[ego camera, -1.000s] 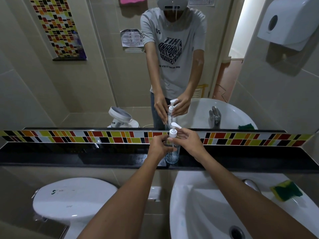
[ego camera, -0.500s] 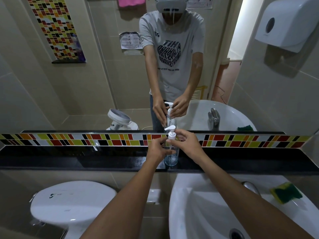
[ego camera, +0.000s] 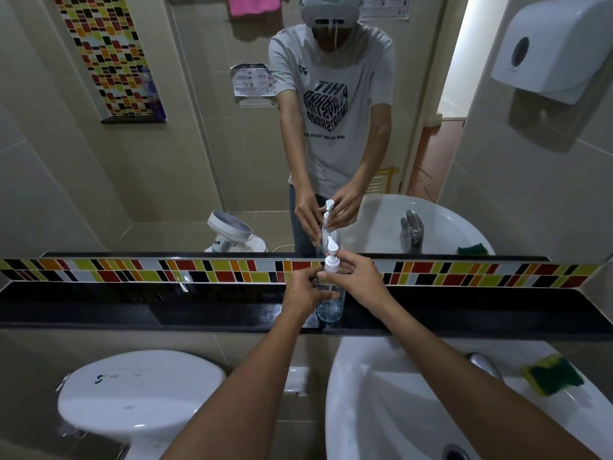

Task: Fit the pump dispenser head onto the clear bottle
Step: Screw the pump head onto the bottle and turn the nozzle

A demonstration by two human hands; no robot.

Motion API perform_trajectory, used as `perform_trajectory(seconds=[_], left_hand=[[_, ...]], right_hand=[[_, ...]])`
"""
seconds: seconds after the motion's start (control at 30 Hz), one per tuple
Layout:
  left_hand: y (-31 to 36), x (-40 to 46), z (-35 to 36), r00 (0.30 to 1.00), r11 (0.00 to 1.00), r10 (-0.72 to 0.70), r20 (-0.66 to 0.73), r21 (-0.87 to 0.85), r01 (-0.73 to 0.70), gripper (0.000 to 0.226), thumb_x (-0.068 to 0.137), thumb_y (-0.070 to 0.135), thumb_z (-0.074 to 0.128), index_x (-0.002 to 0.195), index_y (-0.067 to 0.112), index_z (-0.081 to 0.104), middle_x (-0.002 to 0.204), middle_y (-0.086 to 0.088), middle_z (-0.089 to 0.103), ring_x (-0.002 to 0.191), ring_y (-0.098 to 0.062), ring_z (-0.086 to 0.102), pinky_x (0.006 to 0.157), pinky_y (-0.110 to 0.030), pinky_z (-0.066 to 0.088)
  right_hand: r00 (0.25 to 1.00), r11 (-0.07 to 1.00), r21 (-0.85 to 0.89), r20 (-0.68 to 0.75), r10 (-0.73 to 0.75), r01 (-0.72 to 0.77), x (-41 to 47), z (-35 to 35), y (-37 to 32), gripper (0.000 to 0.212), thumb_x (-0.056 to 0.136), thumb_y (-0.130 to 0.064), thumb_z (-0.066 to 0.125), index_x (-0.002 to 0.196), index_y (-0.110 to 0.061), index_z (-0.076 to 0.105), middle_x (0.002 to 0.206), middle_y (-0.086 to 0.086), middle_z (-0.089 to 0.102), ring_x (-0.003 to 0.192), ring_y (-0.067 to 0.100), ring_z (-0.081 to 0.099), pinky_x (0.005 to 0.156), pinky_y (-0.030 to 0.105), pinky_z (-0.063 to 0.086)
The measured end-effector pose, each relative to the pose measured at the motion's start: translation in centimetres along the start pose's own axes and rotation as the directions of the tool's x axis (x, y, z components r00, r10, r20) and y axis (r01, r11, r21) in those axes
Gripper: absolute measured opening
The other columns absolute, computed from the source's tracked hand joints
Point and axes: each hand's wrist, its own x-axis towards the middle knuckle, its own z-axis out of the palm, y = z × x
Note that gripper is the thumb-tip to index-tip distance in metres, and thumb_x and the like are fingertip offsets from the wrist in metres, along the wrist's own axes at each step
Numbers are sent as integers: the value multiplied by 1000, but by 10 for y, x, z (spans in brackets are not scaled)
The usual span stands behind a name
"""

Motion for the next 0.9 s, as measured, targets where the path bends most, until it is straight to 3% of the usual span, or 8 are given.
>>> perform_trajectory(seconds=[0.23,0.43,0.5,0.57,0.7,0.9], left_hand=[[2,-1,0,1000,999,-16,-4,42,16,80,71,-1,91,145,2,60,131,-13,73,117,-28,71,96,-47,64],[0,-3,-4,1000,999,1,-1,37,-1,61,76,-6,85,134,2,68,114,-10,76,110,-31,74,95,-47,64],[1,-3,-4,1000,999,7,-10,40,-6,63,75,-6,85,135,2,68,116,-11,76,107,-29,74,95,-46,64],[3,-3,-3,1000,997,9,-16,79,-8,67,72,-3,89,136,4,68,119,-9,77,107,-27,75,96,-48,63],[7,-2,-2,1000,992,26,-8,124,-25,73,67,6,94,136,8,69,125,-6,78,109,-22,74,95,-49,64],[4,-8,2,997,989,62,-37,133,-56,57,72,0,89,127,7,74,115,-9,80,97,-21,77,92,-46,65]], right_hand=[[986,1000,9,-165,-7,9,-7,-2,9,51,80,-15,87,127,-10,70,119,5,76,112,17,72,97,30,58],[999,999,-1,-2,32,-32,6,1,1,48,85,-11,82,130,-8,67,120,5,76,113,16,71,102,36,56],[1000,1000,2,8,29,-29,7,1,1,45,87,-7,79,131,-7,68,120,6,76,114,17,72,103,39,56],[999,999,18,-40,27,-26,6,0,5,47,87,-4,78,133,-7,67,123,7,76,116,18,71,103,37,56],[990,999,44,-136,27,-21,3,1,8,50,83,-3,82,130,-6,67,118,6,76,112,18,71,88,17,57],[969,998,16,-237,68,-66,8,9,9,44,75,-7,89,116,-6,73,101,4,76,93,13,74,86,29,62]])
